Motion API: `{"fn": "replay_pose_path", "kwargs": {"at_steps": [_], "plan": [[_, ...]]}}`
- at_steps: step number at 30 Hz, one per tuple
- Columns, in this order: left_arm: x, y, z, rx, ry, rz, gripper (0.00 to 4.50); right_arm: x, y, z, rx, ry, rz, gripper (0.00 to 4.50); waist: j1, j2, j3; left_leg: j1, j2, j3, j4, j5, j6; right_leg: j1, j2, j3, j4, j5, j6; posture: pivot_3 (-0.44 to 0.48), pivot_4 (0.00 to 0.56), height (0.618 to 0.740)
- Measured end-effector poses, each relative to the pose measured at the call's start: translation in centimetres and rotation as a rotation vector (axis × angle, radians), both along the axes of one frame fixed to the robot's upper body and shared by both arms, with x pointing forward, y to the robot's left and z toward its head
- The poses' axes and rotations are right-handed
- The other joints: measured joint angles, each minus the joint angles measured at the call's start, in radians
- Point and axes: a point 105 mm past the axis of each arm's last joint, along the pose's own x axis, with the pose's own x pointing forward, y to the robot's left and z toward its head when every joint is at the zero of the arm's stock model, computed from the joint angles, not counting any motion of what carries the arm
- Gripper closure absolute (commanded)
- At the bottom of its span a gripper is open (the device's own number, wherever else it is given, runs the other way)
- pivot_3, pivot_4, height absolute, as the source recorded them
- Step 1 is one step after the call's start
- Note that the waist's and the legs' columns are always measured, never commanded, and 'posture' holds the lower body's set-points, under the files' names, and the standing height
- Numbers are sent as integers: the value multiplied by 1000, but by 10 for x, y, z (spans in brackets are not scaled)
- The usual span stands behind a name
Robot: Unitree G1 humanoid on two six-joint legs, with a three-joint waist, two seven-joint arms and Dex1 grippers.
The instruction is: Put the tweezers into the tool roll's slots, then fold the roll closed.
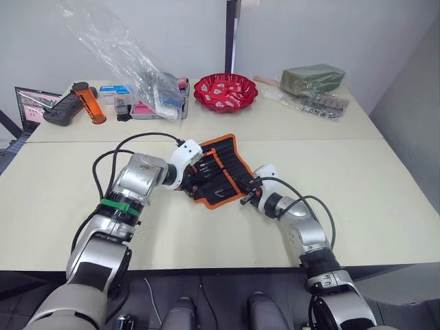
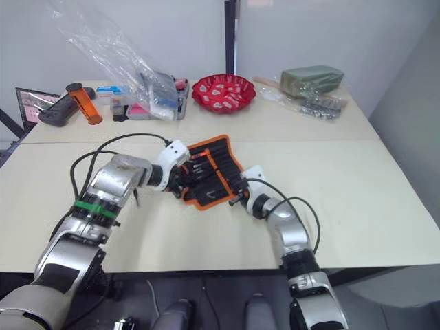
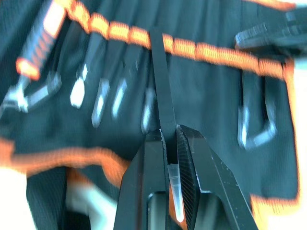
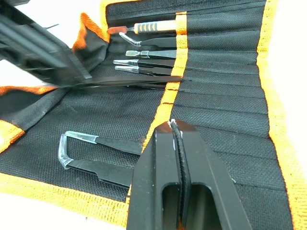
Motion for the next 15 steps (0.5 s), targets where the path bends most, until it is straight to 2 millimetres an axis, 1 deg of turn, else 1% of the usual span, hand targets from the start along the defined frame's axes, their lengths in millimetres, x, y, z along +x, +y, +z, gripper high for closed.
{"fn": "replay_pose_path", "kwargs": {"at_steps": [3,6,15], "plan": [[-8,3,0,8,14,-2,4447,0,0,0,0,2,2,4500,0,0,0,0,0,0,0,0,0,0,0,0,0,0,0,0,150,740],[-9,2,1,6,18,-3,4447,0,1,0,-1,4,9,4500,0,0,0,0,0,0,0,0,0,0,0,0,0,0,0,0,150,740],[-7,-5,3,24,17,-39,4447,1,1,0,-1,4,12,4500,0,0,0,1,0,0,0,0,0,0,0,0,0,0,0,0,150,740]]}}
